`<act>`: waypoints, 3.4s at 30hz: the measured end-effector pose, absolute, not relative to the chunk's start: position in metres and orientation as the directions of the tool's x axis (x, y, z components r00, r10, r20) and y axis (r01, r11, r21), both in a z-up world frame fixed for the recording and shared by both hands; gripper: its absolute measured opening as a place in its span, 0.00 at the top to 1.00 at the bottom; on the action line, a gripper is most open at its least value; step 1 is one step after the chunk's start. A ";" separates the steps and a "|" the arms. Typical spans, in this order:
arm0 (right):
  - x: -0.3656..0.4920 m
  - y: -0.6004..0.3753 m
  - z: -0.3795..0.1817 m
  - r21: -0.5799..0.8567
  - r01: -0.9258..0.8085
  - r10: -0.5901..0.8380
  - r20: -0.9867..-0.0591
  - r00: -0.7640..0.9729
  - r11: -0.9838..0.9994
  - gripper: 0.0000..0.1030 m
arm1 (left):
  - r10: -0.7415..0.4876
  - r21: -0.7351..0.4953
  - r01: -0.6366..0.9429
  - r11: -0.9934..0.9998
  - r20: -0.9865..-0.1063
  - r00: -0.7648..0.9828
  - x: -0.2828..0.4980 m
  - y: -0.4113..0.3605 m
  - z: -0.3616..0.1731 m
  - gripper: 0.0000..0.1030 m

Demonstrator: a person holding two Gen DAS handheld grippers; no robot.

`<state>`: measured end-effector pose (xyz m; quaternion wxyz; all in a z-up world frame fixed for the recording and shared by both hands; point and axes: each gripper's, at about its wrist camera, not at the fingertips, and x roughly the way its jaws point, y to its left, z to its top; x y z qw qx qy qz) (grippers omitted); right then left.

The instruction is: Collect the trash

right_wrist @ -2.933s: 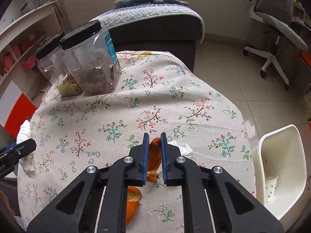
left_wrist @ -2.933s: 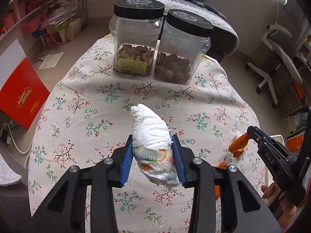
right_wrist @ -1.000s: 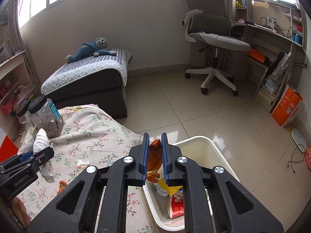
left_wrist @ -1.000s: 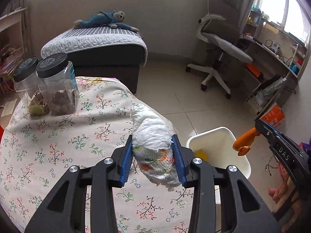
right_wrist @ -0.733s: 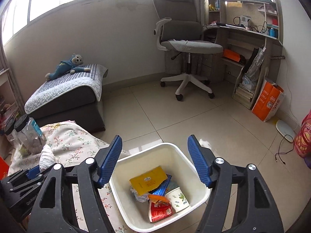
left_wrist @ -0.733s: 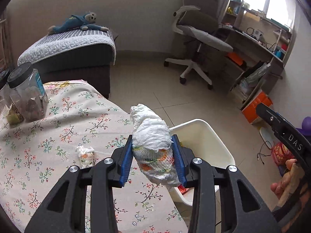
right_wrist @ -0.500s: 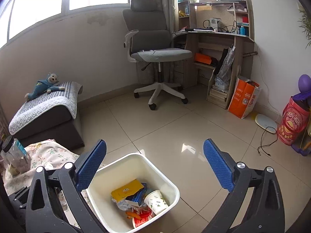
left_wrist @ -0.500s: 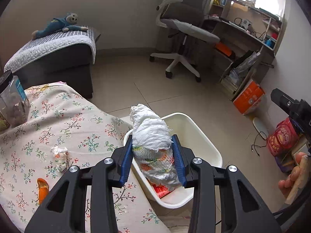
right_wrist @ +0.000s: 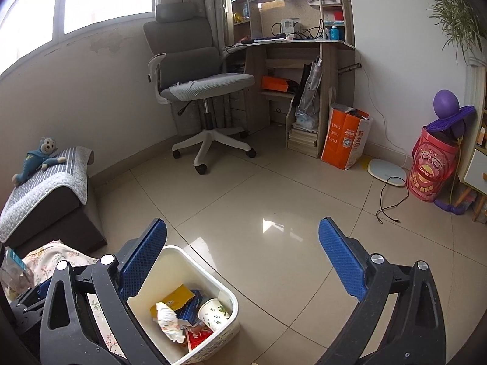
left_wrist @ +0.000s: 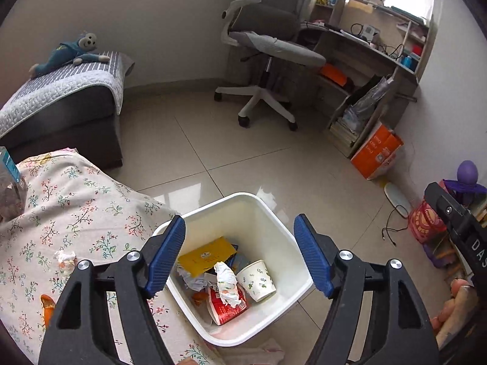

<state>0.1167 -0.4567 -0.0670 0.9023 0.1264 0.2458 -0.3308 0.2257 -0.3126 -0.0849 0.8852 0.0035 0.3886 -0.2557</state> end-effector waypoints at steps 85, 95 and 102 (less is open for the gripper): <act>0.205 -0.125 -0.098 -0.031 -0.077 0.036 -0.676 0.736 0.997 0.74 | -0.065 -0.053 0.039 0.998 -0.717 0.694 0.205 0.051 -0.103 0.80; 0.181 -0.156 -0.067 -0.080 0.006 -0.047 -0.530 0.847 0.997 0.74 | -0.045 -0.036 0.029 0.999 -0.609 0.792 0.196 0.021 -0.070 0.79; 0.170 -0.188 -0.057 -0.133 0.104 -0.153 -0.450 0.880 0.986 0.74 | -0.094 -0.059 0.074 0.996 -0.560 0.823 0.200 -0.023 -0.055 0.79</act>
